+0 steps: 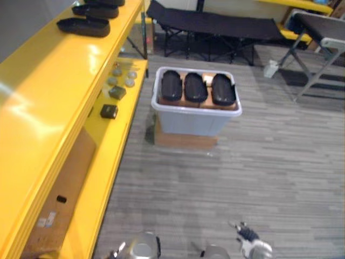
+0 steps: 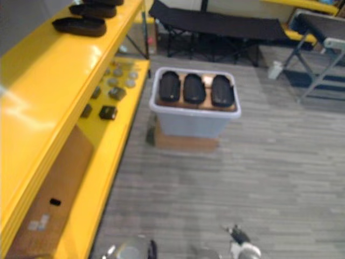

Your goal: Walk over and take plastic housings, then place them on the shelf

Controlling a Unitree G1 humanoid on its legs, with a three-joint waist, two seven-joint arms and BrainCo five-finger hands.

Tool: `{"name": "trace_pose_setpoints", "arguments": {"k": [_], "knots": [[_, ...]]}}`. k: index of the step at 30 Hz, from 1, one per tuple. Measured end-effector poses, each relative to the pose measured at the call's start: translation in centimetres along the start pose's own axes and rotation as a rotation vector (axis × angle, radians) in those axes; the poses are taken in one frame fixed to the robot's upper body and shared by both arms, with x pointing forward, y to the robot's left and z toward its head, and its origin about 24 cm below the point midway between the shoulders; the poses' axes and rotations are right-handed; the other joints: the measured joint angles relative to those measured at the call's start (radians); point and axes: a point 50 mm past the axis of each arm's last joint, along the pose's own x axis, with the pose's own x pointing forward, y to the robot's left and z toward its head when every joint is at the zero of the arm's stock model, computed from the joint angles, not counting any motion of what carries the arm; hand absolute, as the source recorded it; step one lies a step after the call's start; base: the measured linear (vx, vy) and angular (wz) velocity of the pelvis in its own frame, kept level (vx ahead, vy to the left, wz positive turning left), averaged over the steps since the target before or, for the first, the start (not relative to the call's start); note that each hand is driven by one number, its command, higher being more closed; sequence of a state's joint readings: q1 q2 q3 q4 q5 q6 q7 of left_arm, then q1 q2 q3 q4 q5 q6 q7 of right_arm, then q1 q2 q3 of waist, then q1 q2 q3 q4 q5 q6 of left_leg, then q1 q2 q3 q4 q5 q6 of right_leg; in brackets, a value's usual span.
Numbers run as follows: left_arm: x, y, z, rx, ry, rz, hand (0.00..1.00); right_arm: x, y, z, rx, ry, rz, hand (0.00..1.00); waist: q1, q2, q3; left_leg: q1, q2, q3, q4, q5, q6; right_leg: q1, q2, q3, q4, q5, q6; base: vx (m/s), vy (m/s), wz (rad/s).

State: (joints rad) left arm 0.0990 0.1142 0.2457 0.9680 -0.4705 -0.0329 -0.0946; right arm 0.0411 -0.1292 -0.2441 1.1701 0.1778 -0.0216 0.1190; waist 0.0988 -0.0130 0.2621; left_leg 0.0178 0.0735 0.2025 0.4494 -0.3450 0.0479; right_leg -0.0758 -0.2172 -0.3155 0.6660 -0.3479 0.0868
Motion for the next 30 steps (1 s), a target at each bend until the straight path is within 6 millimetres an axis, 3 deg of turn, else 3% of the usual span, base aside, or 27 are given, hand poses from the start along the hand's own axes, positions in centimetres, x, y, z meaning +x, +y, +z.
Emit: {"name": "trace_pose_setpoints", "arguments": {"k": [1,2,3,4,5,6,7,9,12,13,15,16,17,18,19,20,21,23,24,26,29,30], "knots": [[0.4,-1.4,1.0,-0.015,-0.040,-0.043,0.00,-0.2,-0.6,-0.4,0.022,0.008,-0.025,0.00,-0.025,0.028,-0.005,0.017,0.037,0.001,-0.025,0.004,-0.008,-0.053,0.036,-0.009,-0.140,0.018,0.013,0.31,-0.107,-0.16],[0.5,-1.8,1.3,-0.014,-0.050,-0.055,0.00,-0.3,-0.8,-0.7,0.027,0.017,-0.034,0.00,-0.035,0.033,-0.008,0.021,0.047,0.000,-0.033,0.005,-0.015,-0.072,0.043,-0.006,-0.202,0.048,0.015,0.25,-0.106,-0.16],[0.8,-2.4,2.0,-0.015,-0.066,-0.067,0.00,-0.3,-0.6,-1.2,0.046,0.028,-0.037,0.00,-0.045,0.029,-0.010,0.032,0.056,0.000,-0.043,0.006,-0.032,-0.104,0.044,0.019,-0.336,0.144,0.013,0.31,-0.200,-0.08],[0.9,-2.7,2.2,-0.020,-0.070,-0.073,0.00,-0.4,-0.3,-1.8,0.061,0.048,-0.038,0.00,-0.054,0.015,-0.018,0.041,0.059,-0.003,-0.041,-0.009,-0.067,-0.115,0.039,0.046,-0.476,0.283,0.018,0.33,-0.237,-0.04],[0.9,-2.8,2.2,-0.032,-0.067,-0.074,0.00,-0.5,-0.2,-2.3,0.071,0.061,-0.046,0.00,-0.056,0.009,-0.020,0.049,0.060,-0.006,-0.035,-0.021,-0.088,-0.114,0.036,0.051,-0.527,0.374,0.019,0.41,-0.332,0.09],[1.0,-3.2,1.7,-0.055,-0.047,-0.074,0.00,-0.7,-0.3,-2.9,0.105,0.073,-0.060,0.00,-0.059,0.016,-0.022,0.065,0.077,-0.036,-0.018,-0.054,-0.140,-0.092,0.041,0.038,-0.528,0.497,0.001,0.30,-0.237,0.11],[0.9,-4.4,0.4,-0.078,0.002,-0.095,0.00,-0.7,-1.2,-2.6,0.075,0.063,-0.087,0.00,-0.058,0.053,-0.020,0.072,0.108,-0.064,-0.022,-0.048,-0.144,-0.092,0.064,0.037,-0.484,0.470,-0.015,0.33,-0.243,0.23],[0.7,-5.4,-1.0,-0.095,0.044,-0.105,0.00,-0.8,-1.6,-2.8,0.076,0.066,-0.110,0.00,-0.061,0.070,-0.022,0.111,0.113,-0.099,-0.061,-0.028,-0.156,-0.099,0.058,0.018,-0.378,0.377,-0.019,0.23,-0.150,0.34],[0.5,-4.3,-1.8,-0.070,0.081,-0.047,0.00,-0.8,-1.2,-2.7,0.031,0.060,-0.108,0.00,-0.059,0.041,-0.033,0.124,0.111,-0.116,-0.004,0.002,-0.153,-0.111,0.027,0.011,-0.222,0.233,-0.014,0.18,-0.194,0.29],[0.3,-3.5,-2.4,-0.059,0.100,-0.012,0.00,-0.7,-0.9,-2.6,-0.010,0.053,-0.101,0.00,-0.059,0.034,-0.044,0.086,0.116,-0.129,0.097,0.019,-0.150,-0.111,0.021,0.012,-0.185,0.185,-0.013,0.15,-0.186,0.07],[-0.2,-2.1,-3.3,-0.069,0.126,0.041,0.00,-0.5,-1.1,-1.6,-0.083,0.021,-0.098,0.00,-0.057,0.047,-0.047,-0.015,0.140,-0.175,0.300,0.110,-0.163,-0.075,0.038,-0.005,-0.205,0.166,-0.016,0.14,-0.153,0.08],[-0.4,-1.7,-3.7,-0.067,0.139,0.057,0.00,-0.6,-1.3,-1.5,-0.117,0.015,-0.102,0.00,-0.057,0.064,-0.050,-0.065,0.161,-0.199,0.397,0.211,-0.176,-0.025,0.063,-0.020,-0.251,0.166,-0.017,0.20,-0.112,0.17],[-0.7,-0.7,-4.3,-0.074,0.165,0.084,0.00,-0.6,-1.3,-1.2,-0.165,-0.005,-0.097,0.00,-0.055,0.066,-0.044,-0.103,0.174,-0.215,0.471,0.342,-0.178,0.039,0.092,-0.018,-0.320,0.174,-0.029,0.29,-0.134,0.18],[-0.9,-0.3,-4.7,-0.073,0.181,0.099,0.00,-0.6,-1.4,-0.9,-0.184,-0.019,-0.096,0.00,-0.055,0.068,-0.044,-0.128,0.176,-0.220,0.520,0.321,-0.185,0.068,0.101,-0.018,-0.356,0.181,-0.039,0.34,-0.112,0.11],[-1.3,0.2,-5.4,-0.084,0.203,0.114,0.00,-0.4,-1.3,0.0,-0.202,-0.054,-0.091,0.00,-0.048,0.079,-0.038,-0.177,0.165,-0.209,0.556,0.202,-0.175,0.115,0.114,-0.019,-0.409,0.196,-0.056,0.34,-0.060,0.01],[-1.5,0.3,-6.0,-0.094,0.219,0.118,0.00,-0.2,-1.1,1.3,-0.209,-0.094,-0.087,0.00,-0.041,0.078,-0.037,-0.217,0.134,-0.185,0.475,0.128,-0.177,0.147,0.111,-0.019,-0.450,0.208,-0.052,0.29,-0.005,-0.04],[-1.6,0.5,-6.2,-0.096,0.226,0.124,0.00,-0.1,-0.9,2.1,-0.211,-0.119,-0.083,0.00,-0.032,0.077,-0.036,-0.229,0.110,-0.164,0.393,0.114,-0.169,0.157,0.103,-0.020,-0.462,0.214,-0.046,0.21,0.036,-0.16],[-2.1,1.0,-6.9,-0.090,0.254,0.136,0.00,0.1,-0.2,3.9,-0.216,-0.188,-0.071,0.00,-0.009,0.075,-0.035,-0.223,0.044,-0.122,0.042,0.153,-0.163,0.187,0.089,-0.020,-0.479,0.212,-0.025,0.22,0.088,-0.17],[-2.3,1.4,-7.3,-0.080,0.272,0.140,0.00,0.2,0.1,5.1,-0.220,-0.231,-0.063,0.00,0.013,0.078,-0.027,-0.202,0.032,-0.102,-0.067,0.250,-0.091,0.203,0.093,-0.006,-0.468,0.189,-0.002,0.31,0.081,-0.03],[-2.0,2.2,-6.0,-0.030,0.245,0.134,0.00,0.3,1.9,6.3,-0.244,-0.272,-0.013,0.00,0.026,0.018,-0.021,-0.179,-0.019,-0.103,-0.111,0.250,-0.095,0.235,0.060,-0.017,-0.492,0.174,0.019,0.31,0.042,0.23],[-1.7,2.2,-5.2,0.009,0.219,0.108,0.00,0.4,2.1,7.8,-0.244,-0.302,-0.013,0.00,0.028,-0.003,-0.005,-0.187,-0.044,-0.110,-0.084,0.210,-0.075,0.251,0.044,-0.037,-0.497,0.159,0.027,0.22,0.034,0.23],[-1.5,1.8,-4.9,0.012,0.197,0.099,0.00,0.4,1.8,7.7,-0.235,-0.297,-0.019,0.00,0.029,-0.004,-0.005,-0.195,-0.053,-0.112,-0.039,0.166,-0.057,0.258,0.033,-0.040,-0.475,0.131,0.040,0.22,0.088,0.10]]}}
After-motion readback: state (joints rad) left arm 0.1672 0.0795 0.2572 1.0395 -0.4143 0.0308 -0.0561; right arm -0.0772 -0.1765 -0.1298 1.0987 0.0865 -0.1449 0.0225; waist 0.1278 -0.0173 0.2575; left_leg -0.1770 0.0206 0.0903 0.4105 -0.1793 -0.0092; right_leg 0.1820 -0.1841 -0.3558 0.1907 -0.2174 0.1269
